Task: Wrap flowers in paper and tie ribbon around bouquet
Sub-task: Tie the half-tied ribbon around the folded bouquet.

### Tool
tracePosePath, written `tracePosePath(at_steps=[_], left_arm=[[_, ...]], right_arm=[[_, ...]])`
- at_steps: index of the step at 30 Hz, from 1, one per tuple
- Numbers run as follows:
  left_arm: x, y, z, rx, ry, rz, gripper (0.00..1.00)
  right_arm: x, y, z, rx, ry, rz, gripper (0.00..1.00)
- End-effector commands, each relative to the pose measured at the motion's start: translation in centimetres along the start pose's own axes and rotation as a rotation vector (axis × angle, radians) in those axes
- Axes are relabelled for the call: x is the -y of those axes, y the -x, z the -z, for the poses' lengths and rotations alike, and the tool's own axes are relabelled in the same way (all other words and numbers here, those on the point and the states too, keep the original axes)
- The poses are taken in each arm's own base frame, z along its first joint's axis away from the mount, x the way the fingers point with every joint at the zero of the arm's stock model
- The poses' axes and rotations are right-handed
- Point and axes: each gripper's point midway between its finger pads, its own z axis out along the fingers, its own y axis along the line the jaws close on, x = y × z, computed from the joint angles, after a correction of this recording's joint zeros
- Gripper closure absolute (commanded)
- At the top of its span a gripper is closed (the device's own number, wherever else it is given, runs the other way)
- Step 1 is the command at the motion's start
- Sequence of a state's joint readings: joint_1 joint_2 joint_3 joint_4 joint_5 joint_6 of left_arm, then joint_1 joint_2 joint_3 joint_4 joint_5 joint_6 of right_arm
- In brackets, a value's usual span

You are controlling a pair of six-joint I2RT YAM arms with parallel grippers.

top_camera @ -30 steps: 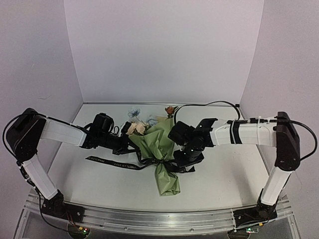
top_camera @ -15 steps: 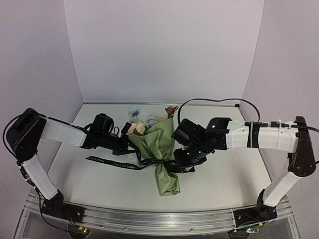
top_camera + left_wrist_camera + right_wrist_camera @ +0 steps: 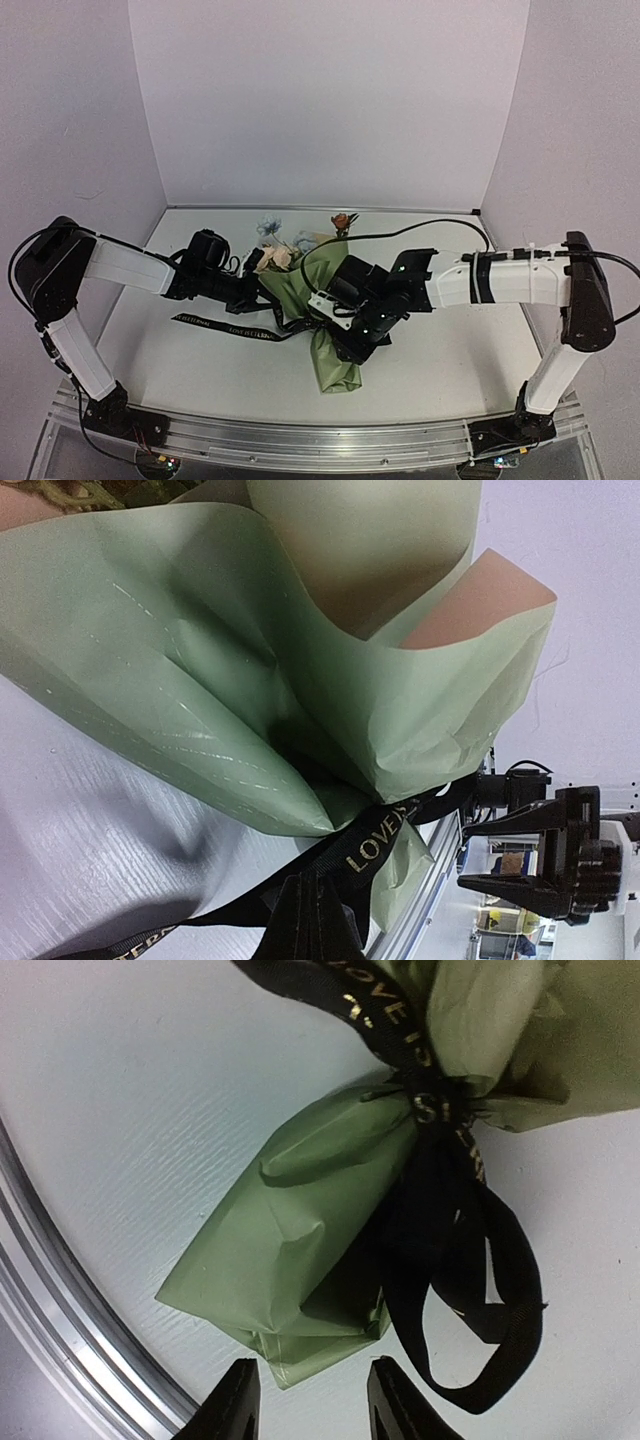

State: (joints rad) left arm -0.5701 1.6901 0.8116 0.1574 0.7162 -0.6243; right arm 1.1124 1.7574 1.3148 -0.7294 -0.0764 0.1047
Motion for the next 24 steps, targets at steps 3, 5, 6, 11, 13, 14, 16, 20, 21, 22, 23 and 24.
tracePosePath(at_steps=[3, 5, 6, 11, 13, 14, 16, 20, 21, 22, 23, 24], left_arm=[[1.2, 1.3, 0.2, 0.013, -0.023, -0.041, 1.00], [1.2, 1.4, 0.2, 0.014, -0.022, -0.042, 1.00], [1.2, 1.4, 0.2, 0.014, -0.021, -0.041, 1.00], [1.2, 1.5, 0.1, 0.011, -0.020, -0.039, 1.00], [1.2, 1.6, 0.0, 0.010, -0.019, -0.039, 1.00], [1.2, 1.6, 0.0, 0.011, -0.020, -0.039, 1.00], [1.2, 1.7, 0.0, 0.010, -0.021, -0.040, 1.00], [1.2, 1.7, -0.1, 0.010, -0.021, -0.039, 1.00], [1.2, 1.7, -0.1, 0.009, -0.020, -0.038, 1.00], [1.2, 1.6, -0.1, 0.009, -0.020, -0.038, 1.00], [1.2, 1.6, -0.1, 0.008, -0.020, -0.037, 1.00], [1.1, 1.6, -0.1, 0.008, -0.020, -0.037, 1.00]], right_arm=[[0.3, 0.4, -0.2, -0.021, -0.011, 0.206, 0.58], [0.7, 0.3, -0.5, -0.034, -0.036, 0.224, 0.58], [1.0, 0.3, -0.6, -0.039, -0.052, 0.233, 0.58], [2.3, 0.1, -1.3, -0.063, -0.125, 0.274, 0.58], [2.8, 0.2, -1.5, -0.068, -0.153, 0.286, 0.58], [3.0, 0.2, -1.6, -0.070, -0.166, 0.293, 0.59], [3.3, 0.3, -1.7, -0.071, -0.186, 0.299, 0.59], [3.6, 0.2, -2.4, -0.086, -0.200, 0.308, 0.60], [3.7, 0.2, -2.5, -0.088, -0.205, 0.309, 0.61], [3.7, 0.2, -2.7, -0.089, -0.209, 0.310, 0.62], [3.8, 0.3, -2.7, -0.085, -0.214, 0.307, 0.63], [3.9, 0.4, -2.8, -0.079, -0.220, 0.302, 0.65]])
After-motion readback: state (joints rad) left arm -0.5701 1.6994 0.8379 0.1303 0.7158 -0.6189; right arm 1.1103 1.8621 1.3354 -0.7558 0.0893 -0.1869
